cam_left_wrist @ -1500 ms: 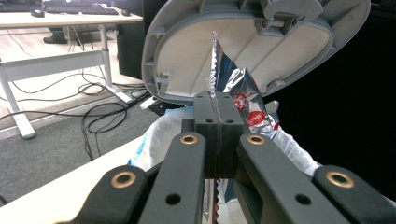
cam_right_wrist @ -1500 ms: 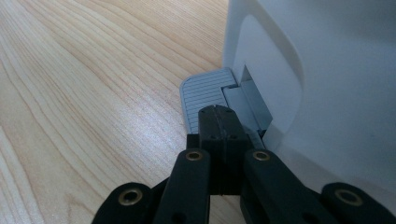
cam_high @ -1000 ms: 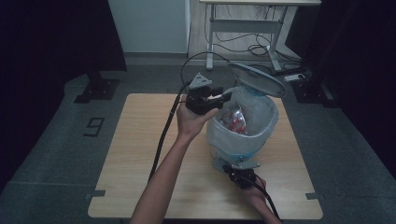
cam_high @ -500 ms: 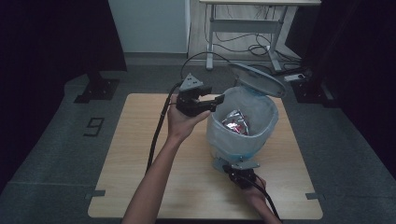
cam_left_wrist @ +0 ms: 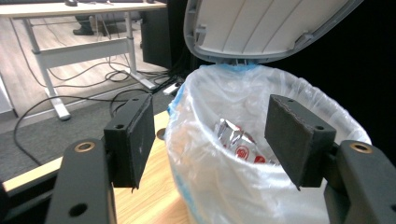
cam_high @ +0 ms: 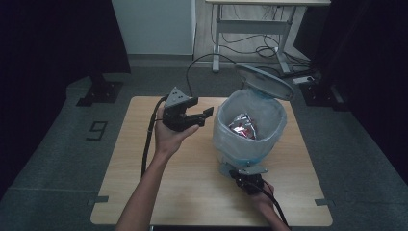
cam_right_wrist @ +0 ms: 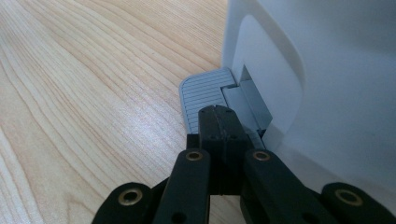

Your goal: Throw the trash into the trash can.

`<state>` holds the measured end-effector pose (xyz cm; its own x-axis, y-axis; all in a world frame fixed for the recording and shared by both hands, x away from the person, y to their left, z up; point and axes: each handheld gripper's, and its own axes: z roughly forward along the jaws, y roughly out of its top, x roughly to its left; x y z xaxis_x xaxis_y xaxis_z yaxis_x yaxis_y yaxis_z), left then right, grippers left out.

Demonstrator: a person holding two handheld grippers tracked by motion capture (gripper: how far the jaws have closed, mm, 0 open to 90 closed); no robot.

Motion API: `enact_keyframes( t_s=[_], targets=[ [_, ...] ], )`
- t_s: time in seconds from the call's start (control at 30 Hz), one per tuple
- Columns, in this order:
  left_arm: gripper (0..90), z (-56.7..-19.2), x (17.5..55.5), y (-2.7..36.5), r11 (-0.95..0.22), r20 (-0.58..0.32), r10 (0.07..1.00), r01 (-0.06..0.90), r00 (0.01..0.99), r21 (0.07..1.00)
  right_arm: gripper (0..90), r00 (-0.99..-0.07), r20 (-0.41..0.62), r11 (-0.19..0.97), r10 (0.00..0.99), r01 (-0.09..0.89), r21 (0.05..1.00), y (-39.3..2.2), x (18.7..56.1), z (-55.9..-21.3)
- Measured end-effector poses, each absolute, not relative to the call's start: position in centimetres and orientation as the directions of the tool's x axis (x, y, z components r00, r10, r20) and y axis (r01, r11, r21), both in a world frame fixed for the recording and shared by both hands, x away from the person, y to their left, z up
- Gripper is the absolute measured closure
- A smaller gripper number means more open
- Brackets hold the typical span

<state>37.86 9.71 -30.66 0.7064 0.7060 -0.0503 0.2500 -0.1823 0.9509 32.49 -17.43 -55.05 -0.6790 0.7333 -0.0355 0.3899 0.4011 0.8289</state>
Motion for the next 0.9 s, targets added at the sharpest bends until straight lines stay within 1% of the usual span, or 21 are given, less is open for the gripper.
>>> enact_keyframes(
  t_s=[0.2,0.37,0.5,0.9],
  targets=[
    [33.4,-31.0,36.6,10.8,-0.209,-0.017,0.716,0.238,0.698,0.949,90.0,-0.679,-0.038,0.403,0.734,0.389,0.829,-17.4,32.5,-55.0],
    [33.0,-32.2,35.7,11.9,-0.235,-0.001,0.727,0.251,0.687,0.939,90.0,-0.679,-0.042,0.405,0.733,0.386,0.829,-17.4,32.5,-55.1],
    [32.9,-33.1,35.1,12.7,-0.282,0.05,0.748,0.249,0.662,0.926,90.0,-0.679,-0.037,0.402,0.734,0.389,0.829,-17.4,32.5,-55.0],
    [32.9,-34.4,34.6,14.5,-0.263,0.029,0.767,0.273,0.641,0.926,90.0,-0.68,-0.034,0.4,0.732,0.389,0.829,-17.4,32.5,-55.1]
  ],
)
